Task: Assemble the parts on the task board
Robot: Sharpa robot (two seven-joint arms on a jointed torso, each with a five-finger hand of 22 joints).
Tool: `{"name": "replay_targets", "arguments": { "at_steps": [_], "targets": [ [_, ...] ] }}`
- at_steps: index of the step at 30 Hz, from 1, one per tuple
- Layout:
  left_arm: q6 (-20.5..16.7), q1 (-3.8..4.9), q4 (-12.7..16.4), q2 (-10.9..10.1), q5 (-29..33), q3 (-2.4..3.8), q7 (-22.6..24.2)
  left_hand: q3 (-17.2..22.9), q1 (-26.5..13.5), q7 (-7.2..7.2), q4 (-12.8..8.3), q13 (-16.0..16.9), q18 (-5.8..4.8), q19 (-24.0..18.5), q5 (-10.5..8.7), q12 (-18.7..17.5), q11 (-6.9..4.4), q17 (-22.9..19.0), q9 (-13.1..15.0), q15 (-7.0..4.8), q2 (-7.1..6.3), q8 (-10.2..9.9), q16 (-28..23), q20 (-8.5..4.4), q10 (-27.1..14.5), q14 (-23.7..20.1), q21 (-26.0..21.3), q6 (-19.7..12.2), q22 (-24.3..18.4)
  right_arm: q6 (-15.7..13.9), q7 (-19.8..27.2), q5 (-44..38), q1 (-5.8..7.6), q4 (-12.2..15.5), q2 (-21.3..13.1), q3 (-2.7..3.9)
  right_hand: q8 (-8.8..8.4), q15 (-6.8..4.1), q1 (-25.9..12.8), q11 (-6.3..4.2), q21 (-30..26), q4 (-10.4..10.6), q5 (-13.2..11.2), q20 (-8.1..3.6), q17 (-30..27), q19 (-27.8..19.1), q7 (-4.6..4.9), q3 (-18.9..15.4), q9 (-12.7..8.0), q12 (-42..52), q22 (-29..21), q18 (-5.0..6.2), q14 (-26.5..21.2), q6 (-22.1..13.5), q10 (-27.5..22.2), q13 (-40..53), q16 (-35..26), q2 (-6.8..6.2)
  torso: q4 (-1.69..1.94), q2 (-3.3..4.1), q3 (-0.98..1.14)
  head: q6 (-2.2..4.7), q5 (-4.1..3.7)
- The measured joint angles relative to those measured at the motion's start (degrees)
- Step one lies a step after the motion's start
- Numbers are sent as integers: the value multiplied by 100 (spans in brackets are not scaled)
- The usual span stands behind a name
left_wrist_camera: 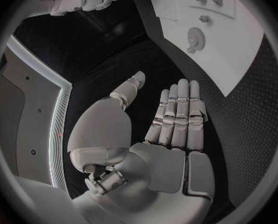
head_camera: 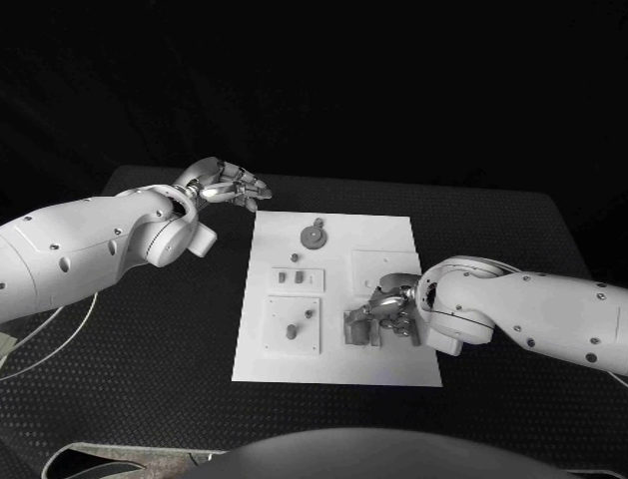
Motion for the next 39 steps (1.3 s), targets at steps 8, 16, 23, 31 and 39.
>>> {"name": "replay_targets", "arguments": {
  "at_steps": [8,16,23,31,39],
  "targets": [
    [2,0,5,0,0,0,-3,0,0,0,0,0,0,0,0,0,0,4,0,0,0,0,0,0,0,0,0,0,0,-39,11,-25,-15,-22,22,0,8,-7,-38,0,0,15,0,0,-5,0,13,16,-1,0,0,0,-15,13,0,0,0,-39,-2,1,2,5,3],
    [4,0,6,-5,0,0,-8,9,0,0,9,0,0,0,0,0,0,9,0,0,0,0,0,0,0,0,0,0,0,-147,44,-58,-27,-9,10,-5,9,-13,-38,0,0,15,0,1,-5,1,29,16,-6,0,0,0,-9,31,1,0,0,-40,-3,2,7,12,-1],
    [5,0,3,-4,0,0,-10,16,0,0,16,0,0,0,0,0,0,9,1,0,0,0,0,0,0,0,0,0,0,-233,54,-85,-31,1,3,-7,7,-21,-112,1,0,-308,-18,2,-5,1,35,375,-26,0,0,0,-1,42,1,4,0,-114,-3,2,9,13,-3],
    [8,0,-2,-1,-2,0,-12,16,0,0,16,0,0,0,0,0,0,13,1,0,0,0,-22,0,0,0,0,0,0,-260,61,-95,-29,-7,11,-7,7,-20,-112,1,0,-308,-23,11,-5,9,41,375,-5,0,0,0,-1,51,1,4,0,-114,-3,2,7,12,-8],
    [10,0,-2,1,-2,0,-13,16,0,0,16,0,0,0,0,0,0,19,1,0,0,0,-22,0,0,0,0,0,0,-232,59,-96,-26,-21,20,-4,-15,-19,-111,1,0,-308,-14,11,-5,9,41,375,-5,0,0,0,-3,54,1,4,0,-114,-5,1,2,12,-13]
  ]
}}
